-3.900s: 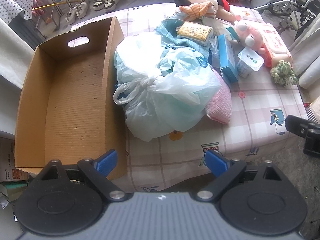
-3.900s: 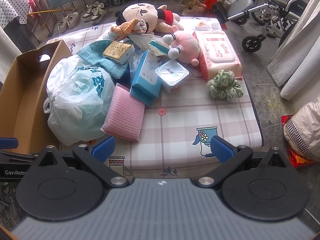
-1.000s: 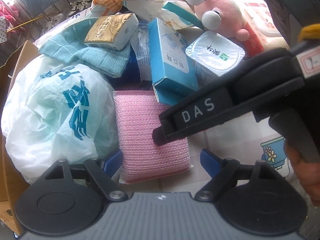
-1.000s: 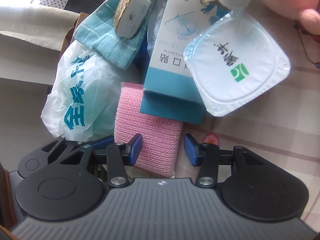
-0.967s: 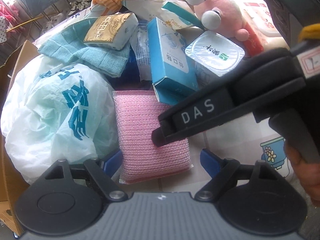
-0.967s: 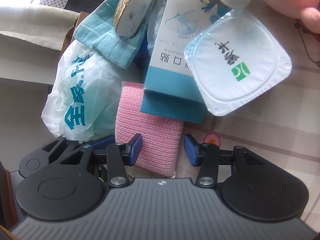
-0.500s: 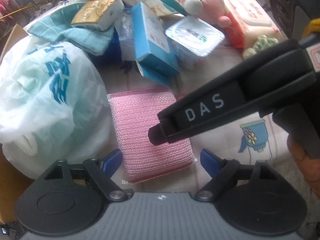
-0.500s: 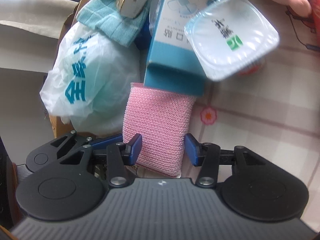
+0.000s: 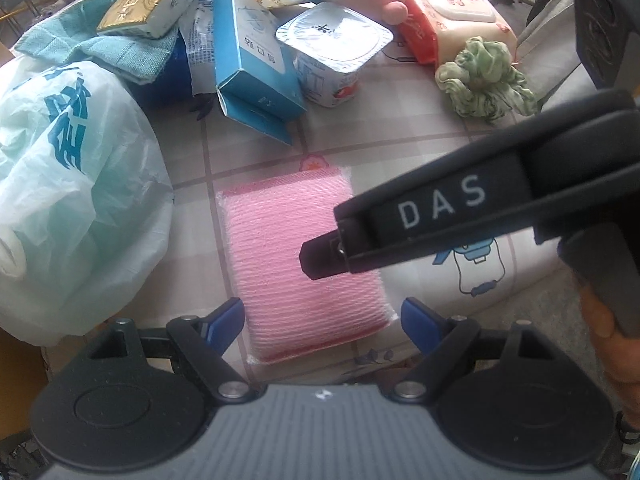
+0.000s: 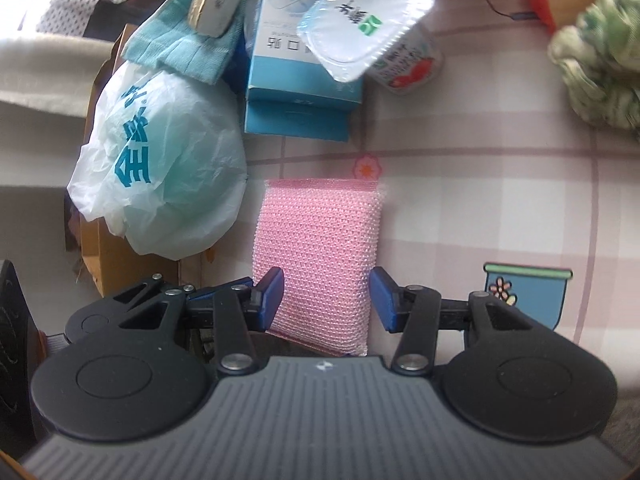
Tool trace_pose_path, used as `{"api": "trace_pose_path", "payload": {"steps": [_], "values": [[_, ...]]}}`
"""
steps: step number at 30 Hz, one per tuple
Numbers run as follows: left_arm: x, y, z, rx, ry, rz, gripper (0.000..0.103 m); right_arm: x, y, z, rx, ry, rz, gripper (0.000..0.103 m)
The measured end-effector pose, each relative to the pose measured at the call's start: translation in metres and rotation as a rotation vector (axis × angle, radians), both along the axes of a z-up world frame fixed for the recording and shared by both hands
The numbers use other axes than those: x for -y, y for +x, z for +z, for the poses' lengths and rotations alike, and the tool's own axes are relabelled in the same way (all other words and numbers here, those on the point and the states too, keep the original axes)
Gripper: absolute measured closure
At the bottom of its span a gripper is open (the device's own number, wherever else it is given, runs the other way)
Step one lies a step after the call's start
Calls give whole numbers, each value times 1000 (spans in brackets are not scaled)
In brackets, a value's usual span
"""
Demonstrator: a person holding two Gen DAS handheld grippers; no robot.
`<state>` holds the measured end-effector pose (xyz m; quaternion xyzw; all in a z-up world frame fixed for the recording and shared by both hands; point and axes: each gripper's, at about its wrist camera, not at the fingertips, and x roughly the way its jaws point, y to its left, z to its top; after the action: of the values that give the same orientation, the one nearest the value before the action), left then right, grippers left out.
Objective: Organize soft objects
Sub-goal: 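Grasp the green floral scrunchie with the right tool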
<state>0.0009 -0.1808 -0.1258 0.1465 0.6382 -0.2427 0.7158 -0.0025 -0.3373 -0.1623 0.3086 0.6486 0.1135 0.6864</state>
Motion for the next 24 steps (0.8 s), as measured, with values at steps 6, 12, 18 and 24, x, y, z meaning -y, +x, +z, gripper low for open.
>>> {"api": "trace_pose_path", "payload": {"steps": [6,12,18,24], "values": [[0,-9,5,10,10,15,16,-4,-1,1,3,-12,-55,51],[-9,2,19,21,9,82,14,18,-11,26,70,-68,-115,46],[-3,16,13,29,33,127,13,63,-18,63,192,-242,-191,24],[3,26,3,28,52,161,13,106,-1,62,219,-461,-220,17]]}}
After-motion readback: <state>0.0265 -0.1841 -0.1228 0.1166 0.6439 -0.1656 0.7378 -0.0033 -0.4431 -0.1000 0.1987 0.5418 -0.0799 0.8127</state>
